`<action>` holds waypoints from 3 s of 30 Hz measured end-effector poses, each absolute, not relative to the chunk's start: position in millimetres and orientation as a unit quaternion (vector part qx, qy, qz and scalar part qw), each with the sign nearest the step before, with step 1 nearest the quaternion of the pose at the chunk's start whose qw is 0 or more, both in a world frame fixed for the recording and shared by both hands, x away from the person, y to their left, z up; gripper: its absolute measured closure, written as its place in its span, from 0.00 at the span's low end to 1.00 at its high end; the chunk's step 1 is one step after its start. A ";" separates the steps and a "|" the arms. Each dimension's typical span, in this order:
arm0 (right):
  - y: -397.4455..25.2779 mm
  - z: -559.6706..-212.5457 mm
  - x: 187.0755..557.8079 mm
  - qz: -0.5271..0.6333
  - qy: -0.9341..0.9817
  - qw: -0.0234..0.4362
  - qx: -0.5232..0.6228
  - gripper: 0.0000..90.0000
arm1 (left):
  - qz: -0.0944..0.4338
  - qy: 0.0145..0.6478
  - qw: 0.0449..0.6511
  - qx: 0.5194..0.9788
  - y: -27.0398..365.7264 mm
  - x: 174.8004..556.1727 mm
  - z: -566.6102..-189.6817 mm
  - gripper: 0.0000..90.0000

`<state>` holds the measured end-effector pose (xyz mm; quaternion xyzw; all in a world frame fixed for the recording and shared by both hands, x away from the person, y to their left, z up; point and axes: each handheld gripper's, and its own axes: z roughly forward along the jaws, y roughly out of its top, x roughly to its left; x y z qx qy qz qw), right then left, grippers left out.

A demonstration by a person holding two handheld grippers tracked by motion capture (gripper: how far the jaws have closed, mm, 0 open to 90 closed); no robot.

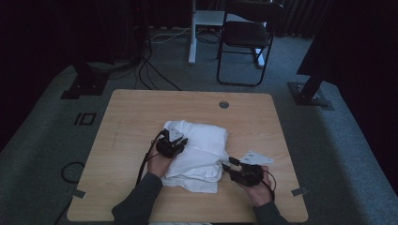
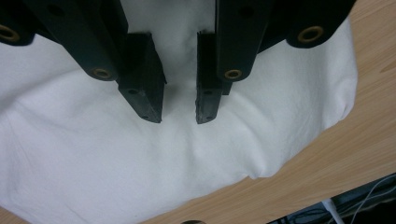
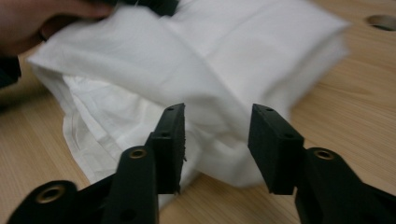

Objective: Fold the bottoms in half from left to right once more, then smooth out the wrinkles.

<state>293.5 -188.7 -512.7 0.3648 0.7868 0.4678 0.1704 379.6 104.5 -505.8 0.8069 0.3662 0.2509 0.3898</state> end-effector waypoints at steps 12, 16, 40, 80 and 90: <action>-157.3 -519.0 308.9 0.447 0.824 0.119 0.327 0.98 | 0.251 0.372 0.397 0.800 108.1 377.6 -508.2 0.78; -175.8 -505.0 281.3 0.471 0.823 0.111 0.297 0.98 | 0.249 0.372 0.399 0.800 107.8 377.5 -507.9 0.77; -182.0 -508.9 310.7 0.511 0.763 0.152 0.365 0.53 | 0.173 0.342 0.447 0.808 97.6 327.5 -501.2 0.67; -182.8 -517.5 361.2 0.484 0.742 0.188 0.424 0.43 | 0.154 0.373 0.488 0.774 121.5 310.0 -512.6 0.56; -221.8 -523.6 332.2 0.482 0.732 0.192 0.442 0.41 | 0.203 0.398 0.486 0.751 168.7 306.1 -503.3 0.55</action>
